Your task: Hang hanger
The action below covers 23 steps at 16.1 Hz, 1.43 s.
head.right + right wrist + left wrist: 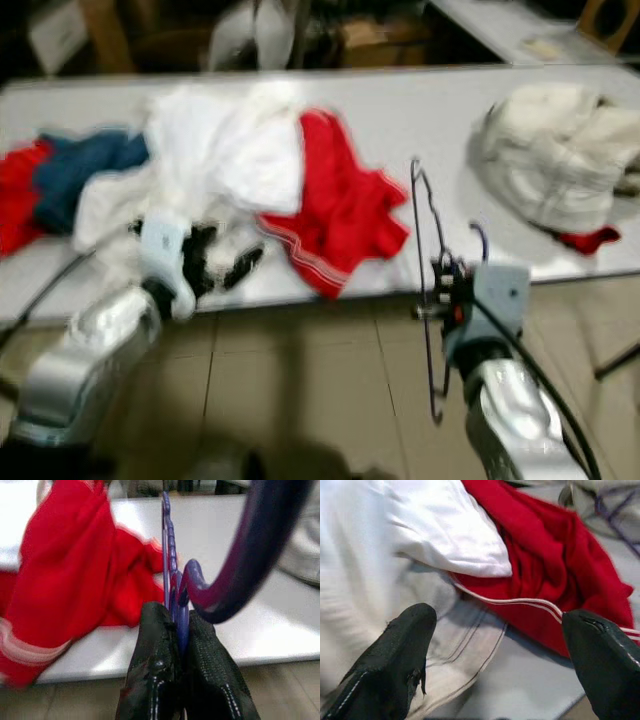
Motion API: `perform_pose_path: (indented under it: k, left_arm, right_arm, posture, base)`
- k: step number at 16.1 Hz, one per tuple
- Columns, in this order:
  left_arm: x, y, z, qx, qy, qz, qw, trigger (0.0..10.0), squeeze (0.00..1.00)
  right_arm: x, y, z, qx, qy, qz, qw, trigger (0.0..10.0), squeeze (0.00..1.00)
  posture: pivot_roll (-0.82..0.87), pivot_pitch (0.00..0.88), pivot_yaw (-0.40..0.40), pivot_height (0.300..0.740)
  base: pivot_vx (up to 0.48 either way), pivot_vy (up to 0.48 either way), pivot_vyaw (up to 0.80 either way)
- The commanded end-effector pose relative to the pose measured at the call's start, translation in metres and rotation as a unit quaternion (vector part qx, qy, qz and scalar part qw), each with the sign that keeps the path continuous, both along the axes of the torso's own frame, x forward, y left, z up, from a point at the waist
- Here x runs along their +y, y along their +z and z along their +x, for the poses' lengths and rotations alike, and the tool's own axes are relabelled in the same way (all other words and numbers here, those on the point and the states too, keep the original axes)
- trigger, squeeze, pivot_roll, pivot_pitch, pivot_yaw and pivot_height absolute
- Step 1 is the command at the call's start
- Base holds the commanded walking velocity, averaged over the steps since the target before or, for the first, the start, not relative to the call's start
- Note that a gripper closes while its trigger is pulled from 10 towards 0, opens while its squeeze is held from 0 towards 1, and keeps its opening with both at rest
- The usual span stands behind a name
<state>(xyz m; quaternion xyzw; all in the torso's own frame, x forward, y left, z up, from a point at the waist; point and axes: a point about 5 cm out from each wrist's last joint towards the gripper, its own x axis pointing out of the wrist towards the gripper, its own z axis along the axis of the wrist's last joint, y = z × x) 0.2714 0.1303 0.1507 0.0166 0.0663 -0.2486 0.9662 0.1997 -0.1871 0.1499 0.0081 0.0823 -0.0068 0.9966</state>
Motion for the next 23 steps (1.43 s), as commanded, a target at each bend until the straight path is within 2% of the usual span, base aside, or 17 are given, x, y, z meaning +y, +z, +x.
perform_pose_path:
  k: [1, 6, 11, 14, 16, 17, 18, 21, 22, 23]
  left_arm:
    - [-0.001, 0.003, 0.001, -0.011, 0.001, 0.003, 1.0, 10.0, 0.0]
    - [0.0, -0.003, 0.0, -0.015, 0.009, -0.006, 1.0, 10.0, 0.0]
    - [-0.005, -0.007, 0.005, -0.021, 0.024, -0.004, 0.999, 10.0, 0.0]
    - [-0.007, -0.011, 0.009, -0.032, 0.031, 0.02, 0.999, 10.0, 0.0]
    - [-0.009, -0.017, 0.009, -0.025, 0.029, 0.022, 0.999, 10.0, 0.0]
    - [-0.01, -0.019, 0.009, -0.026, 0.022, 0.031, 0.999, 10.0, 0.76]
    - [-0.014, -0.02, 0.01, -0.027, 0.007, 0.034, 0.999, 10.0, 1.0]
    - [-0.015, -0.019, 0.014, -0.052, 0.008, 0.057, 0.997, 10.0, 1.0]
    - [-0.013, -0.017, 0.014, -0.058, 0.015, 0.043, 0.997, 10.0, 0.76]
    - [-0.011, -0.015, 0.014, -0.058, 0.021, 0.026, 0.998, 10.0, 0.57]
  right_arm:
    - [-0.001, 0.006, -0.001, -0.018, -0.003, -0.003, 1.0, 10.0, 0.0]
    - [-0.003, 0.002, -0.004, -0.017, -0.011, 0.012, 1.0, 10.0, 0.0]
    - [-0.011, 0.004, -0.001, -0.017, 0.01, -0.016, 1.0, 10.0, 0.0]
    - [-0.012, -0.004, -0.001, -0.004, 0.025, -0.015, 1.0, 10.0, 0.0]
    - [-0.013, -0.004, 0.0, -0.012, 0.015, -0.008, 1.0, 10.0, 0.0]
    - [-0.013, -0.004, 0.001, -0.015, 0.012, -0.004, 1.0, 10.0, 0.0]
    - [-0.014, -0.004, 0.002, -0.016, 0.013, -0.006, 1.0, 10.0, 0.0]
    - [-0.015, -0.002, 0.003, -0.023, 0.019, -0.005, 1.0, 10.0, 0.0]
    - [-0.015, -0.002, 0.002, -0.024, 0.02, -0.003, 1.0, 10.0, 0.0]
    - [-0.014, -0.002, 0.002, -0.025, 0.021, -0.002, 0.999, 10.0, 0.0]
  posture:
    - [-0.09, 0.06, 0.033, 0.74]
    - [-0.1, 0.061, 0.034, 0.74]
    - [-0.11, 0.058, 0.024, 0.74]
    - [-0.11, 0.055, 0.015, 0.74]
    - [-0.11, 0.054, 0.012, 0.74]
    - [-0.12, 0.054, 0.012, 0.74]
    - [-0.12, 0.054, 0.012, 0.74]
    - [-0.13, 0.054, 0.011, 0.74]
    - [-0.13, 0.054, 0.01, 0.74]
    - [-0.13, 0.054, 0.01, 0.74]
  base:
    - [0.0, 0.0, 0.0]
    - [0.0, 0.0, -0.29]
    - [0.0, -0.36, -0.24]
    - [0.0, 0.0, 0.0]
    - [0.0, 0.0, 0.0]
    - [0.0, 0.0, 0.0]
    - [0.0, 0.0, 0.0]
    - [0.0, 0.0, 0.0]
    - [0.0, 0.0, 0.0]
    - [0.0, 0.0, 0.0]
